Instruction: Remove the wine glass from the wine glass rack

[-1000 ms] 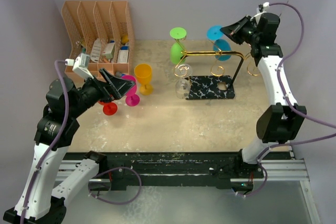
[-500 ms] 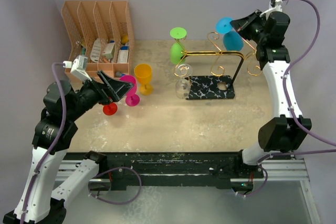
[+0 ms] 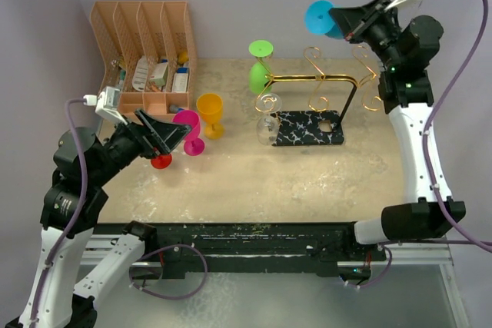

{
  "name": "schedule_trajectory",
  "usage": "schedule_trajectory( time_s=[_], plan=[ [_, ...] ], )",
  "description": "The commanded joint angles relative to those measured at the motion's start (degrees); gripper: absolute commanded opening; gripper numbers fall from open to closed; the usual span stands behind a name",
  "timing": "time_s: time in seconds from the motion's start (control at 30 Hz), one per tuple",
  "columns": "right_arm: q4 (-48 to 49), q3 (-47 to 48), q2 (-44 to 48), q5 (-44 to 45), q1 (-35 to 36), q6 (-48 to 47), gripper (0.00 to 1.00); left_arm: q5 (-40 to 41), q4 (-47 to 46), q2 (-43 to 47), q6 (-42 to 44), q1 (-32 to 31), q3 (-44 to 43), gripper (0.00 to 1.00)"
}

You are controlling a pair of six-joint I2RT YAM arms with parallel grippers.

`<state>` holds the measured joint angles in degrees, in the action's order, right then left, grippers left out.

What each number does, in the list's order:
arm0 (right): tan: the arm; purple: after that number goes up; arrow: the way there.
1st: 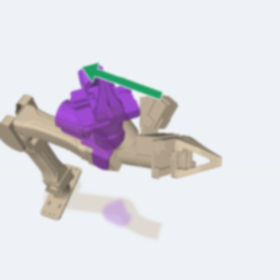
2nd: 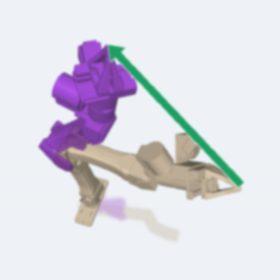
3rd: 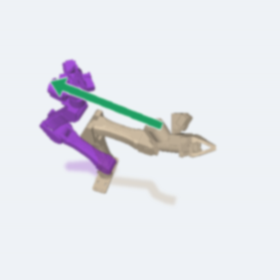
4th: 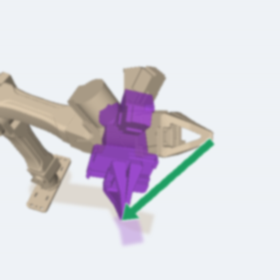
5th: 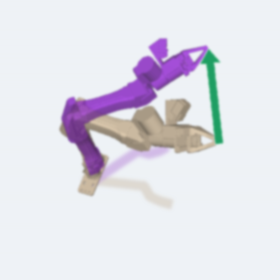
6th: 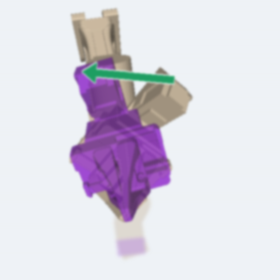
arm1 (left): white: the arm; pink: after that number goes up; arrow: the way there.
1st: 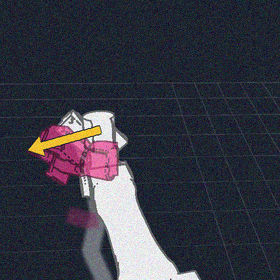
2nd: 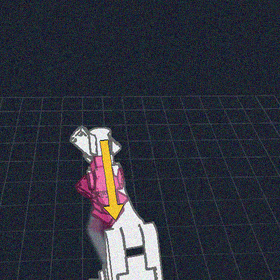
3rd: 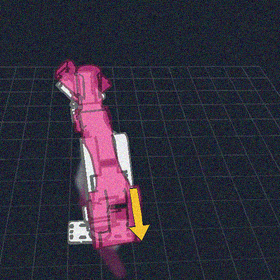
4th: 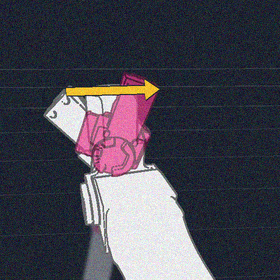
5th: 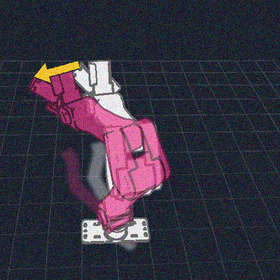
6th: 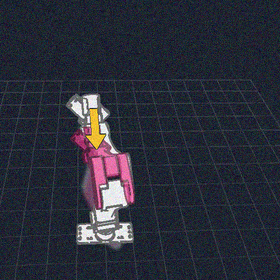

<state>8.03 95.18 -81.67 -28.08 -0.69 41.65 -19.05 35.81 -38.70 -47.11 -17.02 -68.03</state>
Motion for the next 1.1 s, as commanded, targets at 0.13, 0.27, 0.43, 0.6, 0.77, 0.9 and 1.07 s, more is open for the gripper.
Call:
schedule_trajectory(
  time_s=[0.13, 0.27, 0.43, 0.6, 0.77, 0.9, 1.07],
  plan=[
    [-9.4, 8.7, 8.4, 6.3, 24.6, -25.6, 0.00, 0.5, 0.5, 2.8, -4.5, -0.2, -3.3, 0.90],
    [-11.3, 3.9, 13.5, 8.8, 31.4, -31.3, 0.00, 2.4, 3.3, 4.8, -9.3, -0.2, -5.2, 0.88],
    [-15.7, -0.7, 16.5, 17.1, 42.9, -40.9, 0.00, 4.2, 5.1, 7.6, -17.1, -0.2, -5.8, 0.88],
    [-18.1, -2.9, 15.4, 32.2, 58.4, -50.9, 0.00, 4.6, 6.1, 9.3, -23.3, -0.2, -5.5, 0.88],
    [-12.3, -8.0, 12.7, 50.8, 74.7, -63.1, 0.00, 4.6, 6.8, 11.3, -29.4, -0.2, -4.6, 0.88],
    [-3.6, -14.6, 12.0, 57.7, 82.1, -70.9, 0.00, 5.4, 8.3, 13.1, -33.7, -0.2, -3.7, 0.87],
    [5.4, -21.0, 12.0, 60.8, 87.1, -76.3, 0.00, 5.2, 10.1, 15.0, -37.3, -0.3, -1.2, 0.85]
  ],
)
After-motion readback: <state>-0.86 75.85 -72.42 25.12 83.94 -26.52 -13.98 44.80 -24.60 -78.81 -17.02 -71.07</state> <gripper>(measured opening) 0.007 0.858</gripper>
